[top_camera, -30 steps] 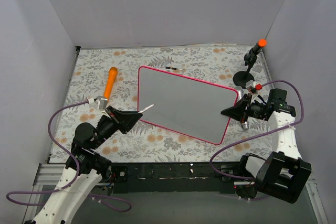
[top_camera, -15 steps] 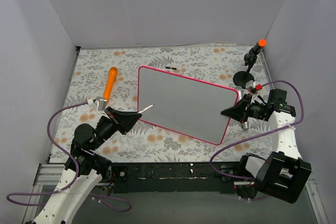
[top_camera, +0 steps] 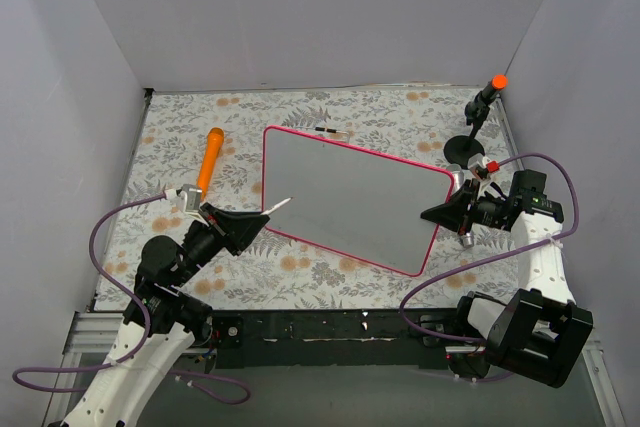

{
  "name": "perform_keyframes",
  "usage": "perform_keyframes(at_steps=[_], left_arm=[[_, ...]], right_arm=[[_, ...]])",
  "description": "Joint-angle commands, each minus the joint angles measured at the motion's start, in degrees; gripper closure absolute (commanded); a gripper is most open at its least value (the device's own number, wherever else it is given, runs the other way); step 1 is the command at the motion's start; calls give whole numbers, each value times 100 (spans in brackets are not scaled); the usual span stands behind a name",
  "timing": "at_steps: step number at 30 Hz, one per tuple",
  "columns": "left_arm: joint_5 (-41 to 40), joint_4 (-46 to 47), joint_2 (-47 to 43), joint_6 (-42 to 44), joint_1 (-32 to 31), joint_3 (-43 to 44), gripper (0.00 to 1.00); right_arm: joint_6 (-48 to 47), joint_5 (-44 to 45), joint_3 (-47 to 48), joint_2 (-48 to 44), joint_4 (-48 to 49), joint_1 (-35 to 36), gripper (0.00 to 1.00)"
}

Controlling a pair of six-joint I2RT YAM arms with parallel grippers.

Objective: Write a sentence on the whiteboard

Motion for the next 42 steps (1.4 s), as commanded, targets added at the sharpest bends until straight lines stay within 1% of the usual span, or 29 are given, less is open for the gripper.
perform_keyframes(at_steps=[1,13,29,42], left_arm=[[-108,-4,8,-11,38,-20,100],[-213,92,-18,-28,38,-64,100],[-433,488,474,77,38,103,100],[-565,576,456,244,38,156,100]], right_arm=[[-440,553,35,-114,199,-17,99],[-457,536,53,-105,190,-17,99],[-528,527,70,-114,129,-17,99],[-572,518,79,-87,85,-17,99]])
